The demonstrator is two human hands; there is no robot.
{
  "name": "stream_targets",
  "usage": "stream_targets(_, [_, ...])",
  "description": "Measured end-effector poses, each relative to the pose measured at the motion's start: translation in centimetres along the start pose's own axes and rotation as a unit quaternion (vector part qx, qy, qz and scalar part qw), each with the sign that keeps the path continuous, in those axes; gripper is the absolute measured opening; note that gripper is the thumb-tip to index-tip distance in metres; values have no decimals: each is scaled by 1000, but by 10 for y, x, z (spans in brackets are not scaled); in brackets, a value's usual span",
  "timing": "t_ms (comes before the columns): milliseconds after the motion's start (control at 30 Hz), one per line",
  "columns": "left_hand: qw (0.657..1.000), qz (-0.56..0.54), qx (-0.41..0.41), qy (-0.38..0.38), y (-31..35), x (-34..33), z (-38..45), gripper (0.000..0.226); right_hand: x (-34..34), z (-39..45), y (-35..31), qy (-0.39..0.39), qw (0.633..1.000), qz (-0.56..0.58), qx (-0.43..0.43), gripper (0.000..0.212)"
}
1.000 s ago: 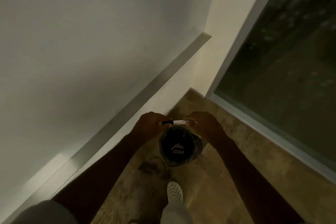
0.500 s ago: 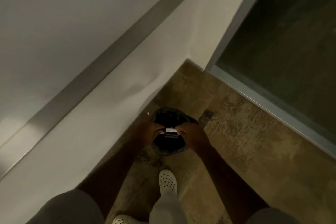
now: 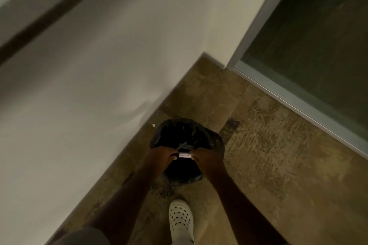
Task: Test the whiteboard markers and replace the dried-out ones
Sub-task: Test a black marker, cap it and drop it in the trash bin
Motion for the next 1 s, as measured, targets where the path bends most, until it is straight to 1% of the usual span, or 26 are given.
stream_targets(67, [1000,-2,3,1,-8,-14,12,34,-8,9,-2,-15,999,-26,19,37])
stream_targets(133, [1000,7,1,2,-18,-29,25,29,-20,19,0,-42,997,-55,35,36])
stream_targets(267, [999,47,5,-8,-36,-54,42,32,-46,33,8,-59,995,-75,38,36])
stream_targets(367, [998,56,4,-6,-46,-67,49,38,-62,37,20,-61,994,-91,22,35])
stream_targets(467, [999,38,-3,17,-52,-70,46,53,-63,34,18,-34,995,-86,39,40])
stream_targets(500, [999,38,-14,35,-51,-69,44,55,-59,31,15,-17,996,-80,45,43])
stream_targets(600, [982,89,-99,137,-38,-59,38,51,-37,26,0,105,988,-79,85,51])
stream_targets(633, [974,111,-122,157,-32,-56,36,55,-35,24,-2,118,985,-86,93,54])
stream_targets(667, [967,138,-135,167,-28,-53,34,60,-33,23,-3,124,982,-100,99,59])
stream_targets(733, [956,181,-134,188,-23,-44,30,67,-31,20,-5,122,981,-119,95,70])
stream_targets(833, [950,189,-122,216,-9,-24,19,70,-13,16,-14,141,978,-130,82,80])
stream_targets(1000, [949,180,-105,239,11,16,-1,71,25,6,-41,162,973,-140,83,88])
Point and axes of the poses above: each hand's wrist, its own z-axis towards the middle knuckle, its own x-axis out of the back of the hand, y = z × x, the point moved 8 cm from there along z, towards the middle knuckle, and after that the axes turned 6 degrees about y, right-handed, at the moved point
